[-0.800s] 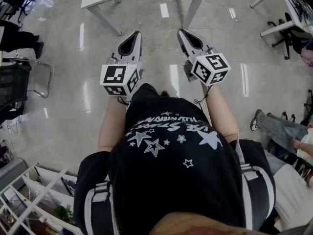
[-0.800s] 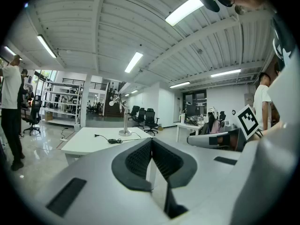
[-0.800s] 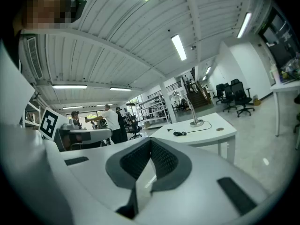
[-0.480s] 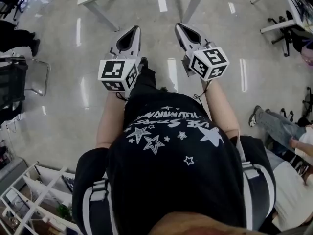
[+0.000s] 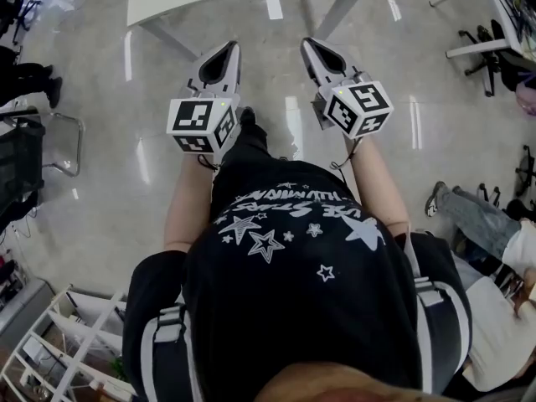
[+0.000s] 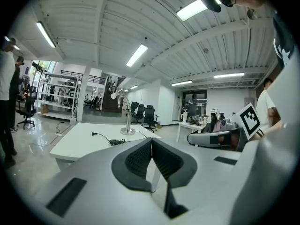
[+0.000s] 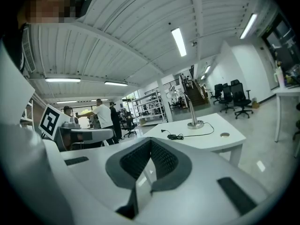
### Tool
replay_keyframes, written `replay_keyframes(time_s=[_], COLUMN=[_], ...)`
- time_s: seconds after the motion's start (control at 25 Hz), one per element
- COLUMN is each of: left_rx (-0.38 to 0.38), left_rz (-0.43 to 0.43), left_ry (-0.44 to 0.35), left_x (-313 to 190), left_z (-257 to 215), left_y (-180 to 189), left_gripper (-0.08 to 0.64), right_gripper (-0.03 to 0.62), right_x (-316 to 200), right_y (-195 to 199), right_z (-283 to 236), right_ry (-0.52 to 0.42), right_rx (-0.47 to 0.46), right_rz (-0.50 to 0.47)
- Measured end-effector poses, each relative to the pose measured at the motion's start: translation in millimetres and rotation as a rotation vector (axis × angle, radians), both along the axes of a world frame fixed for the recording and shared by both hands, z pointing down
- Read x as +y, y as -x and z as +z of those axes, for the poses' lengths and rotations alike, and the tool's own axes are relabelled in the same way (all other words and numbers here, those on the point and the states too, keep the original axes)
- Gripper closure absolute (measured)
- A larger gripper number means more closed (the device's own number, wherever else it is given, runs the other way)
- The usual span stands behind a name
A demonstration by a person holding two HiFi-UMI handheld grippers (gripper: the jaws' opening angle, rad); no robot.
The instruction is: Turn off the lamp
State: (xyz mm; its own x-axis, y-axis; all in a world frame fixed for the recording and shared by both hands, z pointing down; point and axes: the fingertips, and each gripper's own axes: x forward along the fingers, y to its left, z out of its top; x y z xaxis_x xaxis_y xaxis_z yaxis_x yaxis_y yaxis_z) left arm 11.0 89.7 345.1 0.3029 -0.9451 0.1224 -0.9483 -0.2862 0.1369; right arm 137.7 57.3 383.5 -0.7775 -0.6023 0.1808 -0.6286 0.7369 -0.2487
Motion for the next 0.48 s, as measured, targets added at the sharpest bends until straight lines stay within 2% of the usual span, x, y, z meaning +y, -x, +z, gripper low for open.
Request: replay_keyframes(time_s=[0.48], left_rx=[0.012], left_rz=[0.03], left_ry=[0.013], left_x=[-78], left_z=[-6], left_y=[74], left_gripper=[0.549], right_gripper=[0.588], right_x=[-75], right_y=[79], right_z=[-5], right_ry=[0.034], right_rx=[-0.004], right_rz=[0.02])
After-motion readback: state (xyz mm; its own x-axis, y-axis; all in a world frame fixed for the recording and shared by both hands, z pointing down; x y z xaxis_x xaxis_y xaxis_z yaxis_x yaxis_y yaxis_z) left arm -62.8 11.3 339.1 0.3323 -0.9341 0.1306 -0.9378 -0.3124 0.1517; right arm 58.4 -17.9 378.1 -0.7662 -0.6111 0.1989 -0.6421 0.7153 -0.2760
